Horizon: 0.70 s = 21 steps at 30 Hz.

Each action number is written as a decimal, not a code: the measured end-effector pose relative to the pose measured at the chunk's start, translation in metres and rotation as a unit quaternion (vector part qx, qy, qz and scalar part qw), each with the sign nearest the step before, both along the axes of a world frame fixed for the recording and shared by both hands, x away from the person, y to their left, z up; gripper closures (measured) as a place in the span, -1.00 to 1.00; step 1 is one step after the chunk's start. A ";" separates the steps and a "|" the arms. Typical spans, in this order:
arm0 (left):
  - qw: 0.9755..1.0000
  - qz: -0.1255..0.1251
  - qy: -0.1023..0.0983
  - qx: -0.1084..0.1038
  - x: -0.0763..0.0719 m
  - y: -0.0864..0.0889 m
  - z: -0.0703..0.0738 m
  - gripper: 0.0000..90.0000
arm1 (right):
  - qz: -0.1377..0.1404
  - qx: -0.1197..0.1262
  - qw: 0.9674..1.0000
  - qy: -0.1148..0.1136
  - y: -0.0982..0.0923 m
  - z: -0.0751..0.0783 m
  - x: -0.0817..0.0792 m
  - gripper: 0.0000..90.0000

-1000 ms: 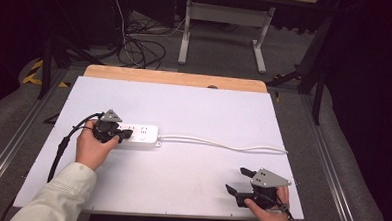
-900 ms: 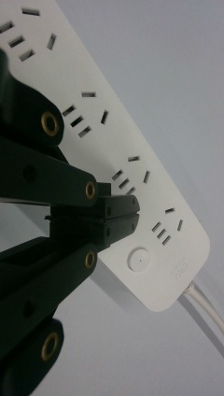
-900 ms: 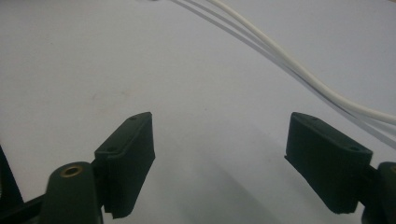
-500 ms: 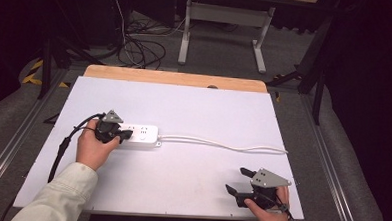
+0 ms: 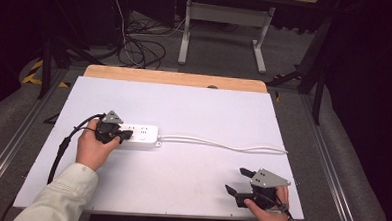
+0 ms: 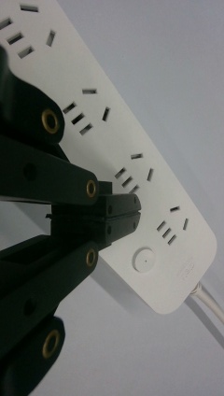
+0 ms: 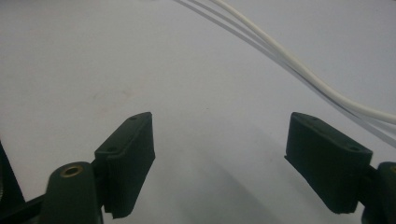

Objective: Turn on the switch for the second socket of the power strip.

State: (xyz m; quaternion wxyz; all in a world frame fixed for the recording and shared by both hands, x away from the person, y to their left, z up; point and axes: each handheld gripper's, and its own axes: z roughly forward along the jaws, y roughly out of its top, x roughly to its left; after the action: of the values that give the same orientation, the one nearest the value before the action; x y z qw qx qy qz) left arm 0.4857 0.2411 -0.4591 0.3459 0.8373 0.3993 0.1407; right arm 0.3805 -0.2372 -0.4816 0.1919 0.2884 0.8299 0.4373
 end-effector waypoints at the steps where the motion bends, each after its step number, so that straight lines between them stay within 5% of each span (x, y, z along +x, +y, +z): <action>1: 1.000 -0.001 0.000 0.000 0.000 0.000 0.000 1.00 | 0.000 0.000 1.000 0.000 0.000 0.000 0.000 -0.47; 9: 1.000 -0.008 0.007 -0.014 0.003 0.005 -0.002 1.00 | 0.000 -0.002 1.000 0.001 0.001 0.000 -0.001 -0.47; 16: 0.999 -0.006 -0.022 0.044 -0.004 -0.009 0.001 1.00 | -0.001 -0.002 1.000 0.002 0.001 0.000 -0.001 -0.47; 21: 0.999 0.002 -0.021 0.032 -0.005 -0.005 0.006 1.00 | -0.002 -0.002 1.000 0.002 0.001 -0.001 0.000 -0.47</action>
State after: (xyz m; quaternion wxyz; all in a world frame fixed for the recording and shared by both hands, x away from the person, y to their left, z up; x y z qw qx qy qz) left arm 0.4809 0.2365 -0.4531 0.3273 0.8439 0.3889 0.1716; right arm 0.3803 -0.2365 -0.4822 0.1913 0.2904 0.8306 0.4348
